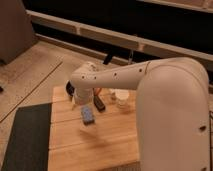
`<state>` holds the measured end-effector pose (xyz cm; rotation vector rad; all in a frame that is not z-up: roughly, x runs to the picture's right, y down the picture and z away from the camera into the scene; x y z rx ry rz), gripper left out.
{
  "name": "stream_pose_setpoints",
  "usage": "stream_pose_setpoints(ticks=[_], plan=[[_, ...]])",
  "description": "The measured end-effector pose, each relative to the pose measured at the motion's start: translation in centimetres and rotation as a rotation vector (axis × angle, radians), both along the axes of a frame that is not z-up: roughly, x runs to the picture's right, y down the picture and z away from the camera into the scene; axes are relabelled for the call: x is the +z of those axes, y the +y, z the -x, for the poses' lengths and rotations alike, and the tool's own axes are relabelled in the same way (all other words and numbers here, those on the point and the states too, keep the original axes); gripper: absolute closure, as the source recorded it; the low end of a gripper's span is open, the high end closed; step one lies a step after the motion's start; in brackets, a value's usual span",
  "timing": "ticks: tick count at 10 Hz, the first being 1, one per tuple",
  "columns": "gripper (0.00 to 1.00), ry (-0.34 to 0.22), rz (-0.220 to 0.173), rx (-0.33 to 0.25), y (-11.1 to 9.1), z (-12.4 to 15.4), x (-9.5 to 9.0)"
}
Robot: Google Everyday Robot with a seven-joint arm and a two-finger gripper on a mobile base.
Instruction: Place the white sponge in the ceramic bowl
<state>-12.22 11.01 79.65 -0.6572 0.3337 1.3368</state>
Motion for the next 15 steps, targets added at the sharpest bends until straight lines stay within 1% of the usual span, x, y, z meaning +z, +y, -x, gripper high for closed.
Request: stream_pose_setpoints(ticks=[2, 3, 6, 9, 11, 12, 13, 14, 15], plan=[[0.35, 0.005, 0.047, -0.054, 1.5, 0.0, 1.3], [0.35, 0.012, 0.090, -0.090, 2.7, 0.2, 2.5], [0.35, 0.056, 0.159, -0.138, 4.0, -0.6, 4.6], [0.35, 0.088, 0.202, -0.153, 4.4, -1.0, 6.1], [0.35, 0.104, 0.239, -0.153, 5.4, -0.9, 7.0], [0.36, 0.108, 0.249, -0.152, 5.6, -0.8, 7.3], [0.44, 0.116, 0.257, -0.155, 5.7, -0.9, 7.7], [0.54, 0.114, 0.251, -0.151, 5.5, -0.8, 8.0], [0.64, 0.108, 0.235, -0.140, 5.0, -0.7, 8.2]])
